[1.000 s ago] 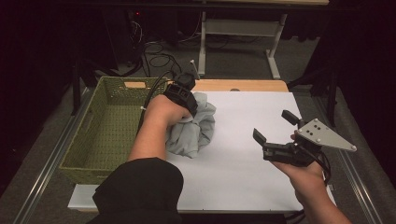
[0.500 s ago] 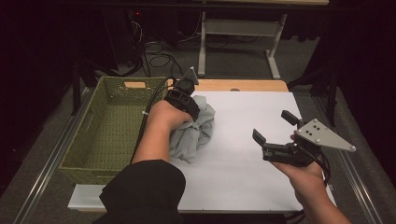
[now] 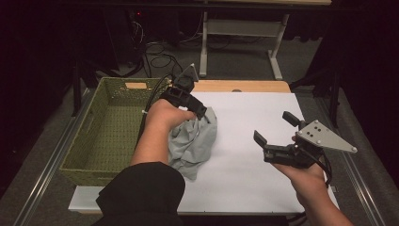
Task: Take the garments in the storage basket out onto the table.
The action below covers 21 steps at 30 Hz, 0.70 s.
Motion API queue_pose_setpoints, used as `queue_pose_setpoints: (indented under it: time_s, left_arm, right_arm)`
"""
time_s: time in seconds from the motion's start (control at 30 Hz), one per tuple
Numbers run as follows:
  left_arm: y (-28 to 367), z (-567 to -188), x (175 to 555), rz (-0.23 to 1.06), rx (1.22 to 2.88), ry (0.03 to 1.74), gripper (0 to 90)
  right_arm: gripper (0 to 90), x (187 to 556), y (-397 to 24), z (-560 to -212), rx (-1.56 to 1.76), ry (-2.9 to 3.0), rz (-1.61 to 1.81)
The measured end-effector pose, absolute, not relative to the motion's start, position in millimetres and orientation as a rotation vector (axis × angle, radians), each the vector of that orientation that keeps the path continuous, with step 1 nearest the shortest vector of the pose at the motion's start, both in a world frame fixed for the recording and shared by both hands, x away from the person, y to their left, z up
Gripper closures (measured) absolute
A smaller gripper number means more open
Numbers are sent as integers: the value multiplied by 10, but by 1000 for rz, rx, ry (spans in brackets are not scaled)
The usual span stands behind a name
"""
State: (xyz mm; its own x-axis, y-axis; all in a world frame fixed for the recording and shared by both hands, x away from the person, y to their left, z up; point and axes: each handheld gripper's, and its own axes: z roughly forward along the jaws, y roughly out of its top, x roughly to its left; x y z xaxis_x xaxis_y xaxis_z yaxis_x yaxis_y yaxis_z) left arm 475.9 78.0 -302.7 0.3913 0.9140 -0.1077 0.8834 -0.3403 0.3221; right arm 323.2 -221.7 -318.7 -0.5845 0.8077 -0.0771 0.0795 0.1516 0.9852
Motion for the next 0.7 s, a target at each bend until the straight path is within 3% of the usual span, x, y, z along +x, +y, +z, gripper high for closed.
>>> queue_pose_setpoints:
  time_s: [0.7]
  left_arm:
    - [813, -3089, 4603, 178, 2281, 1484, 78]
  right_arm:
    - [5, 3243, -2214, -3220, 846, 1810, 1473]
